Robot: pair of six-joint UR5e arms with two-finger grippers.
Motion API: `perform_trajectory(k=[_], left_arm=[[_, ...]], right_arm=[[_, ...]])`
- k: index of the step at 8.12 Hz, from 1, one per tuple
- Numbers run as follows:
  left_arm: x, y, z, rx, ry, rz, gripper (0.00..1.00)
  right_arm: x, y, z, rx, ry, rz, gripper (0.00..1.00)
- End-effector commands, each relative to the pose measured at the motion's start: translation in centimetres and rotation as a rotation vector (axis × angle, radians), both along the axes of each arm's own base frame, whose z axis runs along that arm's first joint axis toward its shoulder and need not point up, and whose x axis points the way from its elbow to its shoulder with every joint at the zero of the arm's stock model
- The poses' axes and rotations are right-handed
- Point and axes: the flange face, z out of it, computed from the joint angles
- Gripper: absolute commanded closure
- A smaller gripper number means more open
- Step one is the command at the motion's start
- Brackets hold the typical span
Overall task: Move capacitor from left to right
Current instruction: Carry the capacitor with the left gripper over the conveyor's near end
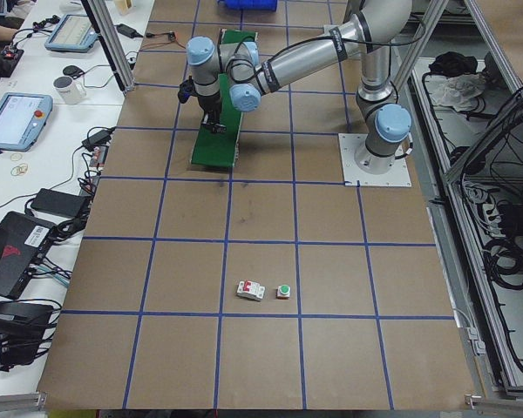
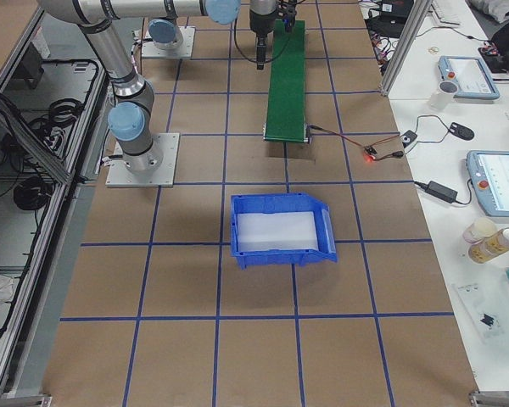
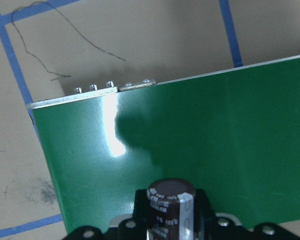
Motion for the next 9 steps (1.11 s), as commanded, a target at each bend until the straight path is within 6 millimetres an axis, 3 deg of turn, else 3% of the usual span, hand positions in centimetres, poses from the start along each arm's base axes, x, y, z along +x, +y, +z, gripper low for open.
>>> perform_trajectory(k=[1, 2, 4, 6, 7, 8, 9], left_arm=[[0.1, -0.8, -3.1, 0.042, 0.001, 0.05, 1.0], [0.1, -1.0, -3.5, 0.047, 0.002, 0.091, 1.0], [0.1, -1.0, -3.6, 0.048, -0.005, 0.155, 1.0], [0.1, -1.0, -3.6, 0.046, -0.002, 0.187, 1.0], [0.1, -1.2, -3.5, 0.028, 0.002, 0.192, 0.73], [0.2, -2.6, -2.6, -0.115, 0.004, 0.199, 0.04], [0.2, -3.4, -2.5, -0.177, 0.0, 0.198, 0.0]], right_arm=[[0.0, -1.8, -1.2, -0.02, 0.001, 0.069, 0.0], [0.0, -2.7, -2.1, -0.018, 0.0, 0.052, 0.0], [0.1, -5.3, -5.9, 0.042, -0.013, 0.046, 0.0], [0.2, -6.1, -6.8, 0.042, -0.015, 0.048, 0.0], [0.2, -6.4, -7.0, 0.031, -0.013, 0.058, 0.0], [0.1, -6.7, -7.0, 0.02, -0.012, 0.062, 0.0], [0.1, -7.0, -7.1, 0.003, -0.008, 0.064, 0.0]])
